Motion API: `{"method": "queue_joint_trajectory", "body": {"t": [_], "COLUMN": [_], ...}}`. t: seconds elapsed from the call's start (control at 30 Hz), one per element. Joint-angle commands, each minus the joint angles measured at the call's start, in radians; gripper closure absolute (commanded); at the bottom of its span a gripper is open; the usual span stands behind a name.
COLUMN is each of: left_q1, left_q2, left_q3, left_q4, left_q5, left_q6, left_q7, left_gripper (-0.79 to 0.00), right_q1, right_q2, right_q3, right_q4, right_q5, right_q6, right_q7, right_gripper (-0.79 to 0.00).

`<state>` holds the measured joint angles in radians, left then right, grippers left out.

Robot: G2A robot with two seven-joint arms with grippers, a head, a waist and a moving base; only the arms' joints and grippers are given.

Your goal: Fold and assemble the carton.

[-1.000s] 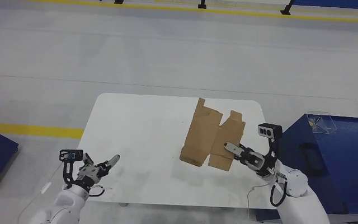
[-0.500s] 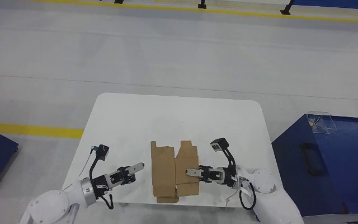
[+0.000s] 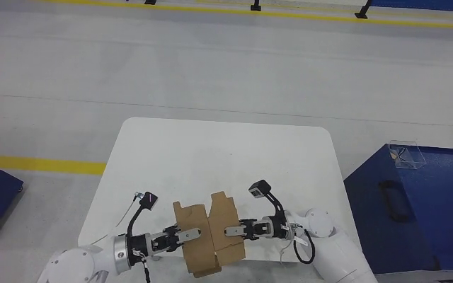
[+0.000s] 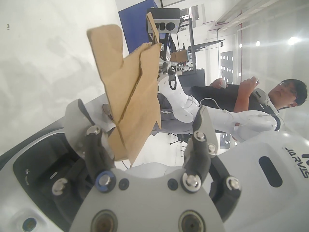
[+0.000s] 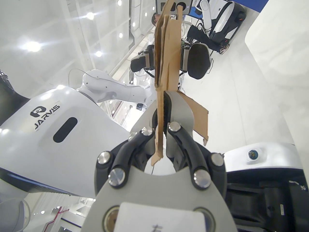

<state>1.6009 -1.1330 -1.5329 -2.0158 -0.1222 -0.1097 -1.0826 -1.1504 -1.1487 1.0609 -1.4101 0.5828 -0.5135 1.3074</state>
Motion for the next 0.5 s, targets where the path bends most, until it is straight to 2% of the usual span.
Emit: {"method": "queue_joint_trajectory", "body": {"t": [0.0,0.03,0.07,0.3,0.33,0.37,0.47], "left_q1": [0.000,-0.001,-0.001,0.003,0.004,0.004,0.004], "left_q2": [0.002,0.002,0.003,0.010,0.011,0.011,0.011], "left_q3": [0.005,0.006,0.008,0.007,0.006,0.006,0.006], "left_q4": [-0.001,-0.002,-0.002,-0.006,-0.007,-0.007,-0.007], "left_q5": [0.000,0.000,-0.001,-0.018,-0.017,-0.017,-0.017], "left_q6": [-0.002,-0.003,-0.006,-0.035,-0.043,-0.043,-0.043], "left_q7": [0.007,0.009,0.011,0.017,0.018,0.018,0.018], "left_gripper": [-0.151,-0.043,0.000,0.000,0.000,0.000,0.000], "right_q1": [0.005,0.006,0.006,0.007,0.007,0.007,0.007], "right_q2": [0.000,0.000,0.001,0.003,0.003,0.003,0.003], "right_q3": [0.001,0.000,0.001,0.001,0.001,0.001,0.001], "right_q4": [0.002,0.002,0.002,0.009,0.009,0.009,0.009], "right_q5": [0.004,0.006,0.009,0.022,0.022,0.022,0.022], "right_q6": [-0.002,-0.004,-0.006,-0.011,-0.011,-0.011,-0.011], "right_q7": [-0.003,-0.005,-0.007,-0.012,-0.012,-0.012,-0.012], "right_gripper": [0.000,0.000,0.000,0.000,-0.662,-0.785,-0.785]}}
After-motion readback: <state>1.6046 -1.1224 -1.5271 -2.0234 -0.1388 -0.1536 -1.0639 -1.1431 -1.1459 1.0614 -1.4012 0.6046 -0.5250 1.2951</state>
